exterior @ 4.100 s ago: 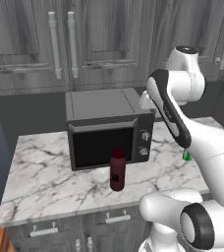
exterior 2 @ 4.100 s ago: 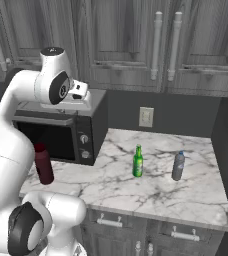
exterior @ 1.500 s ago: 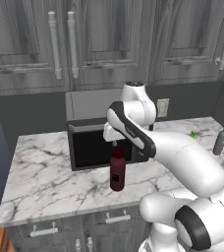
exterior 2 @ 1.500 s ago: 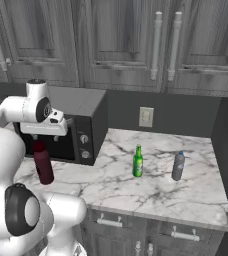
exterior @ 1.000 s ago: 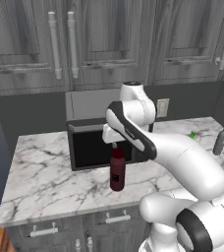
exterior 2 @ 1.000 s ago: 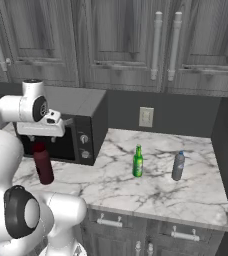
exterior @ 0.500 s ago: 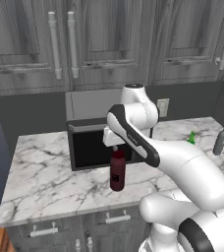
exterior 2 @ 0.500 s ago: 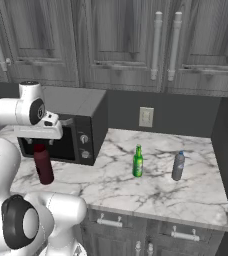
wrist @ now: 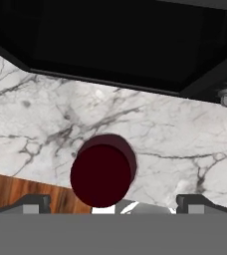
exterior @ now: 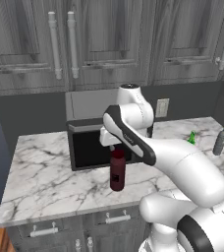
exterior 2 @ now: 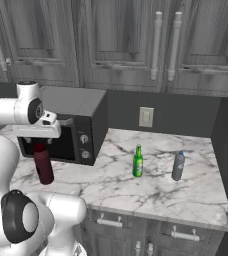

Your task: Place the drinks on the dining counter in a tight cluster.

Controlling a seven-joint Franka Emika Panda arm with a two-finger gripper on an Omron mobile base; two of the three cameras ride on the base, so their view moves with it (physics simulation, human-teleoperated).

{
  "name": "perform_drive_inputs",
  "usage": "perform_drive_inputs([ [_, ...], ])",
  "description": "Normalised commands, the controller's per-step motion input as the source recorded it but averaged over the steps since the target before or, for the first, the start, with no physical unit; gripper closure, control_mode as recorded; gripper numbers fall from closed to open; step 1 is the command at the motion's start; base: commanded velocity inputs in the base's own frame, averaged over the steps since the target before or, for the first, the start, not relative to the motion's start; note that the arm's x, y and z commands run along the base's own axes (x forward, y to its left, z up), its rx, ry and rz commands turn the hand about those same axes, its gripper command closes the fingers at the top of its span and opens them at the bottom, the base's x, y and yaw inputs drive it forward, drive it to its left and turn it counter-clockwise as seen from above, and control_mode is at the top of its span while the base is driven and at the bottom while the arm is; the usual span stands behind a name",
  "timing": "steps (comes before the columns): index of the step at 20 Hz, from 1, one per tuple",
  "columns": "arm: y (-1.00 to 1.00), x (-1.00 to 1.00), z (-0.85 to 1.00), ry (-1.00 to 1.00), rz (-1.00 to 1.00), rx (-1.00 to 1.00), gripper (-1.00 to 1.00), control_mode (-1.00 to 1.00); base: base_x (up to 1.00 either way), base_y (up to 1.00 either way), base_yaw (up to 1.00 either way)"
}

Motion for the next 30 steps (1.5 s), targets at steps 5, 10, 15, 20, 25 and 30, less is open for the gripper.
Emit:
perform_drive_inputs([
  [5,0.05,0.00,0.00,0.00,0.00,0.00,-1.00,-1.00,0.00,0.00,0.00],
  [10,0.00,0.00,-0.14,0.00,0.00,0.00,-1.00,-1.00,0.00,0.00,0.00],
  [15,0.00,0.00,-0.29,0.00,0.00,0.00,-1.00,-1.00,0.00,0.00,0.00],
  [20,0.00,0.00,-0.20,0.00,0.00,0.00,-1.00,-1.00,0.00,0.00,0.00],
  [25,0.00,0.00,-0.21,0.00,0.00,0.00,-1.00,-1.00,0.00,0.00,0.00],
  [30,0.00,0.00,-0.20,0.00,0.00,0.00,-1.00,-1.00,0.00,0.00,0.00],
])
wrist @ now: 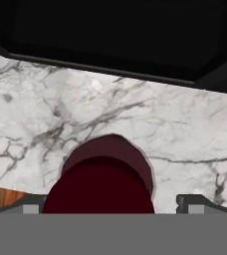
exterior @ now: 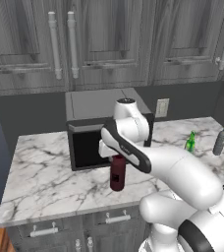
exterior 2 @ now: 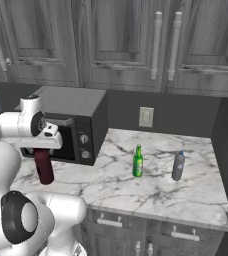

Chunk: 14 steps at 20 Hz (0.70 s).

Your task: Place the drinks on the dining counter in a tight cluster.

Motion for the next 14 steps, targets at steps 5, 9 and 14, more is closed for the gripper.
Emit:
perform_drive_inputs([
  [5,0.00,0.00,-0.23,0.02,0.00,0.00,-1.00,-1.00,0.00,0.00,0.00],
  [9,0.00,0.00,-0.01,0.04,0.00,0.00,-1.00,-1.00,0.00,0.00,0.00],
  [14,0.00,0.00,0.00,0.02,0.00,0.00,1.00,-1.00,0.00,0.00,0.00],
])
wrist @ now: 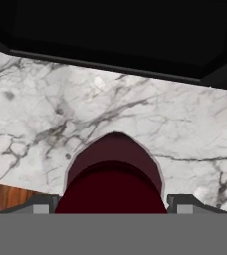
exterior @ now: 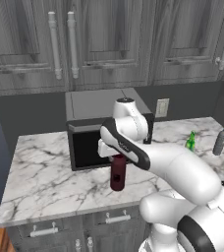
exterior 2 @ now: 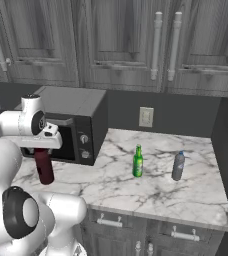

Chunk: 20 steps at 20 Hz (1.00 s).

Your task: Place the drinks on the dining counter in a tight cluster.

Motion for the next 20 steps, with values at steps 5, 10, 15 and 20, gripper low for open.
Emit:
perform_drive_inputs([
  [5,0.00,0.00,0.00,0.01,0.00,0.00,1.00,-1.00,0.00,0.00,0.00],
  [10,-0.08,-0.34,0.00,-0.02,0.00,0.00,1.00,-1.00,0.00,0.00,0.00],
  [15,-0.28,-0.73,0.25,-0.08,0.00,0.00,1.00,-1.00,0.00,0.00,0.00],
  [20,-0.20,-0.58,0.60,-0.07,0.00,0.00,1.00,-1.00,0.00,0.00,0.00],
])
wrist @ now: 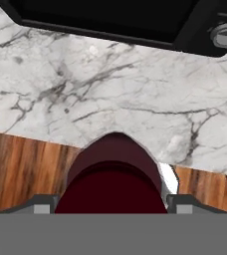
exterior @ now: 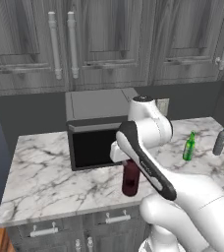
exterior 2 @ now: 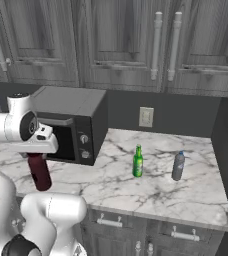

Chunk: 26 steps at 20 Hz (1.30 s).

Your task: Place the drinks on the dining counter in a tight cluster.

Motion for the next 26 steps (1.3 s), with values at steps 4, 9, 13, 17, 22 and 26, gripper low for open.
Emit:
perform_drive_inputs([
  [4,-0.02,-0.33,0.78,-0.07,0.00,0.00,1.00,-1.00,0.00,0.00,0.00],
  [9,-0.08,-0.24,0.89,-0.07,0.00,0.00,1.00,-1.00,0.00,0.00,0.00],
  [13,-0.26,-0.25,0.67,0.00,0.00,0.00,1.00,-1.00,0.00,0.00,0.00],
  [17,-0.26,-0.14,0.52,0.04,0.00,0.00,1.00,-1.00,0.00,0.00,0.00],
  [22,-0.02,-0.04,0.05,0.00,0.00,0.00,1.00,-1.00,0.00,0.00,0.00],
  [26,0.00,0.00,0.00,0.00,0.00,0.00,1.00,-1.00,0.00,0.00,0.00],
])
